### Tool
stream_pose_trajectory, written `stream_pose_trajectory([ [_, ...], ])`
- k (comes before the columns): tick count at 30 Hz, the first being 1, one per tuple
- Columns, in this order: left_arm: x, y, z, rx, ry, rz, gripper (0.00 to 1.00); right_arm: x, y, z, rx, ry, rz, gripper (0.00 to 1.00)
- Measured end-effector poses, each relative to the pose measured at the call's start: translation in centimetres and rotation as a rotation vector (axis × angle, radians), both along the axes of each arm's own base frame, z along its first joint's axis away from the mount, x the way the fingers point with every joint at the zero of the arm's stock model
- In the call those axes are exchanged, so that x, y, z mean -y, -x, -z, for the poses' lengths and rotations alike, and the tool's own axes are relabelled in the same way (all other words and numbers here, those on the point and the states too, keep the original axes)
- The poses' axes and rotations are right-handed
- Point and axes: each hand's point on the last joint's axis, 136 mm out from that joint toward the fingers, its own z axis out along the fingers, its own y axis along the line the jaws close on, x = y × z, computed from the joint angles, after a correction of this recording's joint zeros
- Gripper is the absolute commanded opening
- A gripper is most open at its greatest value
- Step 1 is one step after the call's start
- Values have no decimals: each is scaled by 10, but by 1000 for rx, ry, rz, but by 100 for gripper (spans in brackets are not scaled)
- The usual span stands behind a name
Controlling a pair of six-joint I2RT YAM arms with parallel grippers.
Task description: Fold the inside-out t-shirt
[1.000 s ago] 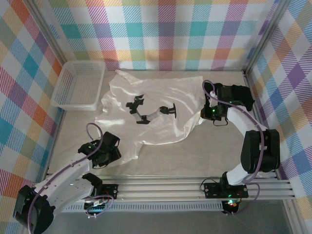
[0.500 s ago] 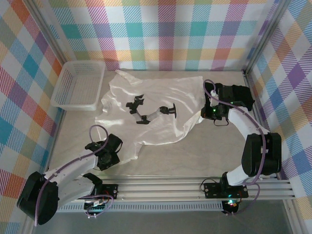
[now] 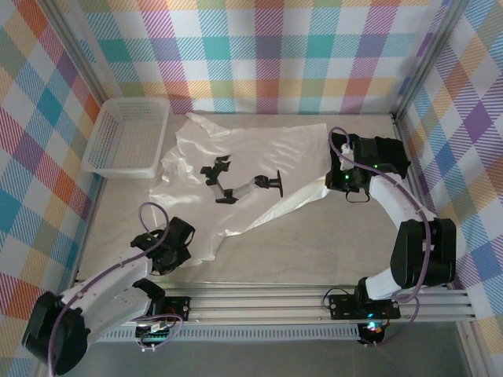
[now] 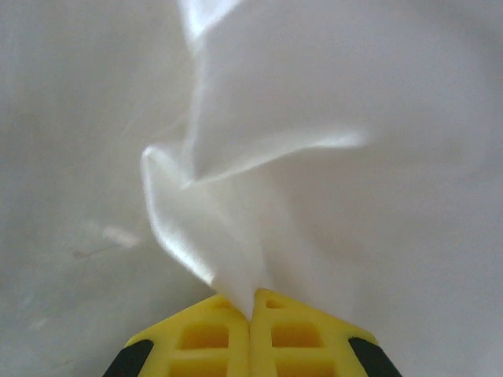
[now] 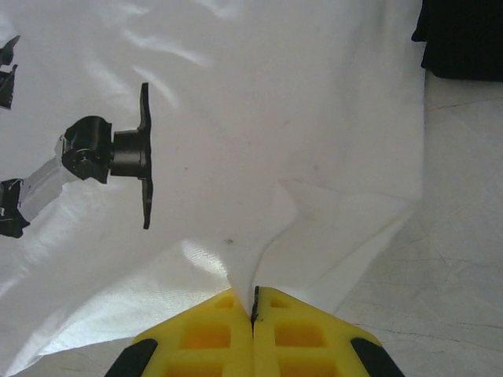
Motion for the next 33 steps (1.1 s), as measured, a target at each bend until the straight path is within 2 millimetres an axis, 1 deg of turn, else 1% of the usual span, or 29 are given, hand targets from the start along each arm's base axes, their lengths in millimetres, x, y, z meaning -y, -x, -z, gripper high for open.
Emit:
stream_pose_trajectory([
  [1, 3, -9, -13, 49, 10, 11, 0, 0, -1, -3, 10, -5, 3, 0],
  [2, 8, -23, -36, 122, 23, 27, 0, 1, -2, -9, 29, -14, 9, 0],
  [4, 17, -53, -91, 283, 43, 56, 0, 4, -5, -25, 77, -31, 27, 0],
  [6, 25, -81, -162, 472, 58, 86, 0, 10, -7, -51, 148, -41, 51, 0],
  [7, 26, -90, -198, 560, 59, 100, 0, 13, -9, -68, 191, -42, 63, 0],
  [9, 25, -100, -277, 737, 52, 127, 0, 19, -14, -112, 302, -39, 87, 0],
  [10, 23, -100, -316, 814, 44, 139, 0, 22, -15, -140, 371, -36, 96, 0],
  [11, 22, -99, -348, 872, 41, 149, 0, 24, -13, -168, 440, -33, 106, 0],
  [13, 15, -89, -426, 1031, 38, 165, 0, 28, 2, -231, 596, -30, 122, 0],
  [14, 11, -82, -453, 1086, 36, 169, 0, 30, 13, -258, 663, -30, 128, 0],
  [16, -2, -60, -509, 1208, 25, 171, 0, 33, 47, -323, 823, -33, 139, 0],
  [17, -8, -50, -529, 1251, 15, 173, 0, 34, 62, -346, 881, -34, 144, 0],
  [19, -22, -27, -569, 1336, 0, 172, 0, 36, 103, -398, 1015, -41, 146, 0],
  [20, -28, -16, -585, 1376, -5, 168, 0, 36, 117, -413, 1054, -40, 146, 0],
  [21, -34, -6, -600, 1413, -11, 163, 0, 37, 136, -431, 1106, -38, 145, 0],
  [23, -45, 6, -619, 1460, -40, 142, 0, 37, 165, -459, 1183, -37, 141, 0],
  [25, -51, 5, -629, 1465, -94, 120, 0, 37, 183, -476, 1230, -37, 137, 0],
  [26, -51, -2, -631, 1454, -128, 110, 0, 37, 187, -479, 1237, -36, 133, 0],
  [28, -46, -23, -631, 1416, -196, 101, 0, 36, 184, -479, 1228, -28, 126, 0],
  [29, -43, -40, -628, 1384, -239, 95, 0, 36, 176, -476, 1211, -22, 123, 0],
  [31, -39, -80, -617, 1311, -310, 80, 0, 35, 152, -466, 1162, -12, 120, 0],
  [32, -40, -106, -607, 1264, -342, 72, 0, 35, 136, -460, 1132, -7, 119, 0],
  [33, -43, -130, -596, 1217, -362, 64, 0, 35, 116, -450, 1094, -1, 118, 0],
])
